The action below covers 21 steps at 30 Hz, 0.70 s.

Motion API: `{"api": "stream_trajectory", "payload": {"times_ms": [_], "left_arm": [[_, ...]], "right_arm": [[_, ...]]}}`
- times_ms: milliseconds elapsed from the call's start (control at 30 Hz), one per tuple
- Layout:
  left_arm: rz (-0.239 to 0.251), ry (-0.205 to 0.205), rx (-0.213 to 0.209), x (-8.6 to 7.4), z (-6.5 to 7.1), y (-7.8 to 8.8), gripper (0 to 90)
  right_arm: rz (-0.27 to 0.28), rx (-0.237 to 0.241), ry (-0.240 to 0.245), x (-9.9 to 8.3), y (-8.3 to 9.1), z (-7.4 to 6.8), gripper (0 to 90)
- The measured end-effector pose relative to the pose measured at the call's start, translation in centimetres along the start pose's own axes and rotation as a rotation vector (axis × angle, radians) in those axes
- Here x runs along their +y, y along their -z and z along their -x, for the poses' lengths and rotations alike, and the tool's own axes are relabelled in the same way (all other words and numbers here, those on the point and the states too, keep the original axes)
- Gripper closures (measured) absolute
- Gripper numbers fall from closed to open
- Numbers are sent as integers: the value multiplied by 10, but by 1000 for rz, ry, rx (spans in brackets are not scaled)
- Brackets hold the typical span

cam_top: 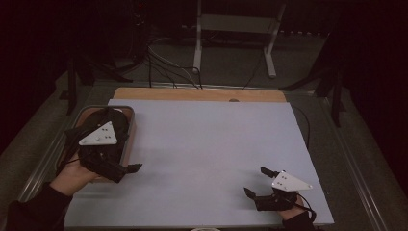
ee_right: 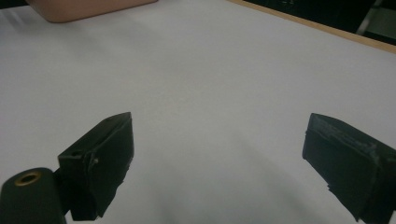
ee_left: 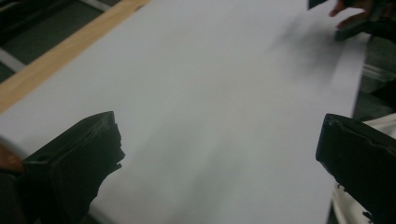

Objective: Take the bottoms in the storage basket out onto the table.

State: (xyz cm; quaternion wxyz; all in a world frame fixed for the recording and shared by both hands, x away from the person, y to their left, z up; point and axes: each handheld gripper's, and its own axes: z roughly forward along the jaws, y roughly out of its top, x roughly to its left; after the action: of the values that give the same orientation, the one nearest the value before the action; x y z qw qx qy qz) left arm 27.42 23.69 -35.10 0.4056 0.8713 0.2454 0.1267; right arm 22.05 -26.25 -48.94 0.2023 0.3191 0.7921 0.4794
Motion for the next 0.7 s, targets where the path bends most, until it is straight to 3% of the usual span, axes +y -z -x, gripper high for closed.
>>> {"api": "stream_trajectory", "payload": {"times_ms": [267, 533, 667, 700], "left_arm": [[22, 54, 61, -2, -27, 13, 3], [66, 128, 195, -5, -60, 24, 2], [56, 161, 229, -9, -76, 25, 2], [54, 166, 256, -10, -79, 24, 2]], "right_arm": [[-2, 3, 6, 0, -1, -1, 93], [1, 10, 10, 0, -1, -3, 93], [-3, 16, 10, 0, -2, -3, 93], [-4, 15, 11, 0, -2, -3, 93]]}}
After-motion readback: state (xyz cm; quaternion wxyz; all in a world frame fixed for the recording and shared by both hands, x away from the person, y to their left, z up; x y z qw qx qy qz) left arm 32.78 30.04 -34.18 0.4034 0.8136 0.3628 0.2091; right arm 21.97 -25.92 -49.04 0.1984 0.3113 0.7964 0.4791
